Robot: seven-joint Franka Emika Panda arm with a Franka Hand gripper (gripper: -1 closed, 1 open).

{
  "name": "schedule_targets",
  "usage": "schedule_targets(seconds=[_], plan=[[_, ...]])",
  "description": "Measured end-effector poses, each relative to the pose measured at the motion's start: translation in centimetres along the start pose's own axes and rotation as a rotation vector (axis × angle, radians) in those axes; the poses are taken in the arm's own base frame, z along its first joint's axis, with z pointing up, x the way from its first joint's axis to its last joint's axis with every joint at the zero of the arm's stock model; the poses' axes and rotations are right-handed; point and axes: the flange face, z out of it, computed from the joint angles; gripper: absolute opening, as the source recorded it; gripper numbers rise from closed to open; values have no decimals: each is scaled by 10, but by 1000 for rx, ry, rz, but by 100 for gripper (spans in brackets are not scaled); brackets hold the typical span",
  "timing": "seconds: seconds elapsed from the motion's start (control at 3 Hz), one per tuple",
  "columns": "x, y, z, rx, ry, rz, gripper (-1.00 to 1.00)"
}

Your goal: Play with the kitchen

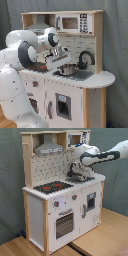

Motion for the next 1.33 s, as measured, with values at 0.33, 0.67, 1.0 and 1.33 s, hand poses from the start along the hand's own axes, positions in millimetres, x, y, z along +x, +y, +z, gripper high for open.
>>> schedule_targets(seconds=[0.33, 0.67, 1.0, 1.33], plan=[[3, 6, 20, -5, 28, 9, -100], [8, -2, 20, -7, 50, -5, -100], [8, -2, 20, -8, 51, -4, 100], [12, 14, 17, -32, 111, 18, 100]])
